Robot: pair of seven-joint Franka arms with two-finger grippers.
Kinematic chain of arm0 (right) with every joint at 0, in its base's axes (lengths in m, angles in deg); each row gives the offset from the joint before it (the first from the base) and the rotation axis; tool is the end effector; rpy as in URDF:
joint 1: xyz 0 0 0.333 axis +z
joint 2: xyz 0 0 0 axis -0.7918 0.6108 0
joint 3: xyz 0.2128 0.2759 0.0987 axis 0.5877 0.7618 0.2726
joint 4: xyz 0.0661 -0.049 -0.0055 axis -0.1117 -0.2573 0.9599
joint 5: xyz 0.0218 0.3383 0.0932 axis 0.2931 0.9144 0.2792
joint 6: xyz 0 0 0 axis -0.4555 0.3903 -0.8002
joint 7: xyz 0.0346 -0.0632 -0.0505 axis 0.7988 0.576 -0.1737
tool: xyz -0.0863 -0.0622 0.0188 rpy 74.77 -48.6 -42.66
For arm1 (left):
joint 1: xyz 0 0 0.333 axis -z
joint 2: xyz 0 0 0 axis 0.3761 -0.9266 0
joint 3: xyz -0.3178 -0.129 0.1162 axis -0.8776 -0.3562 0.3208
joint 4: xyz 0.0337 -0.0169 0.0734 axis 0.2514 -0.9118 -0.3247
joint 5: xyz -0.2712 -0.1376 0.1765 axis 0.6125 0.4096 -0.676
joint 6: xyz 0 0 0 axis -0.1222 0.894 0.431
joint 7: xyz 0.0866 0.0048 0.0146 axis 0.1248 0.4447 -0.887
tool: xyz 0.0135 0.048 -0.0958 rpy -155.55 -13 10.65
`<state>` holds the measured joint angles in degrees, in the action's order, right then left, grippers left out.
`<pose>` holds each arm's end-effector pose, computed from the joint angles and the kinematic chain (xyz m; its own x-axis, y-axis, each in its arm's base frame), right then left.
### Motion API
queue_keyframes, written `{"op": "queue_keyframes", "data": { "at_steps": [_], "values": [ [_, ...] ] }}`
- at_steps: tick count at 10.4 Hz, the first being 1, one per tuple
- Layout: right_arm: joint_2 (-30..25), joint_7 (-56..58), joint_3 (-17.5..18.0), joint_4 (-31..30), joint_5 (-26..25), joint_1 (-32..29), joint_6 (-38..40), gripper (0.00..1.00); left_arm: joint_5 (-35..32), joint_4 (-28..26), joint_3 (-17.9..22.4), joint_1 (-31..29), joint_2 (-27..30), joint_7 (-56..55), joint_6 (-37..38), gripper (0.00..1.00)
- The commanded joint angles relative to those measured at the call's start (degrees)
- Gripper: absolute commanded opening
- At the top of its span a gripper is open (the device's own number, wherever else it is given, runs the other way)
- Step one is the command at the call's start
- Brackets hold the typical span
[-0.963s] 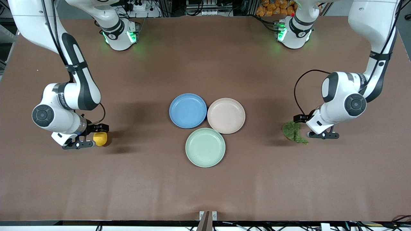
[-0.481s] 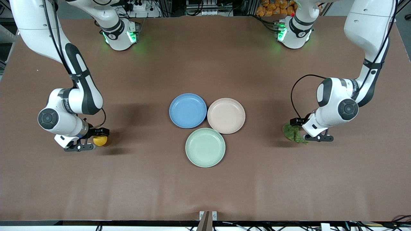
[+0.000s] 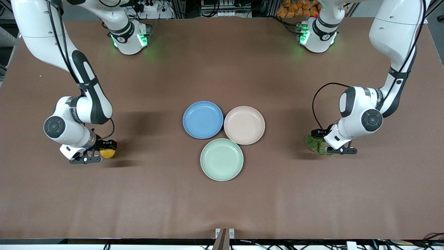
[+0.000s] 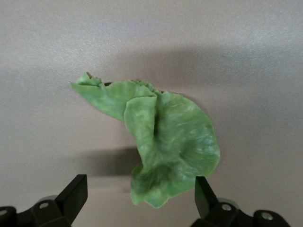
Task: Place lemon and lettuce in plates
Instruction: 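Close the right gripper on the lemon while the left gripper grasps the lettuce, then carry the lemon toward the blue plate while the left gripper carries lettuce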
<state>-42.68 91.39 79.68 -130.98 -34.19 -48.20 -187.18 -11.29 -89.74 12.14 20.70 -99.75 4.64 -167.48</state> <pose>0.6161 -0.0178 0.2662 0.9974 0.0700 -0.0150 0.0706 -0.9964 0.0465 0.5832 -0.0609 0.2680 0.9899 -0.0650 -0.1262 -0.0602 -0.9973 0.0412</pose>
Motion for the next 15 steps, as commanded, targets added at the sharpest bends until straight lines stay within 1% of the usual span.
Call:
{"op": "queue_keyframes", "data": {
  "at_steps": [1, 2, 3, 5, 6, 7, 9, 10, 12, 13, 15],
  "values": [
    [-2.31, -0.14, 0.31, -2.11, 0.61, -0.03, -0.05, 0.00, -1.26, 0.48, -0.18, -0.02, -1.24, 0.03, -1.04, 0.98],
    [-3.80, -0.14, 0.31, -2.37, 0.61, 0.15, 1.61, 0.00, -1.26, 0.57, -0.18, -0.02, -1.76, 0.03, -1.82, 0.93],
    [-5.47, -0.14, 0.31, -2.38, 0.61, 0.15, 5.02, 0.00, -1.26, 0.66, -0.18, 0.07, -1.77, 0.03, -1.92, 0.77],
    [-9.08, -0.40, 0.40, -2.38, 0.61, 0.32, 10.92, 0.00, -1.26, 0.83, -0.18, 0.16, -1.77, 0.03, -1.92, 0.20],
    [-10.66, -0.66, 0.49, -2.29, 0.61, 0.76, 13.12, 0.00, -1.26, 0.92, -0.18, 0.16, -1.77, -0.32, -1.92, 0.04],
    [-12.15, -0.67, 0.58, -2.29, 0.96, 0.94, 15.40, 0.00, -1.26, 0.92, -0.18, 0.16, -1.77, -1.28, -1.92, 0.00],
    [-15.75, -0.75, 0.58, -2.29, 4.90, 2.60, 21.02, 0.00, -1.26, 0.92, -0.18, 2.17, -1.25, -5.40, -1.49, 0.00],
    [-16.90, -3.54, 0.66, -2.20, 5.27, 3.74, 23.05, 0.00, -1.35, 0.92, -0.35, 2.53, -0.54, -7.25, -1.31, 0.00],
    [-17.62, -12.83, 0.58, -2.29, 5.18, 9.35, 23.51, 0.00, -1.35, 1.18, -2.63, 3.23, 1.47, -11.73, -0.96, 0.00],
    [-17.44, -17.93, 0.58, -2.20, 5.18, 12.60, 23.16, 0.00, -1.26, 1.71, -4.21, 3.32, 2.62, -13.66, 0.61, 0.00],
    [-16.66, -27.08, 0.66, -2.20, 5.53, 17.79, 20.89, 0.00, -1.17, 4.51, -7.72, 3.23, 4.81, -20.15, 5.61, 0.00]
  ]
}}
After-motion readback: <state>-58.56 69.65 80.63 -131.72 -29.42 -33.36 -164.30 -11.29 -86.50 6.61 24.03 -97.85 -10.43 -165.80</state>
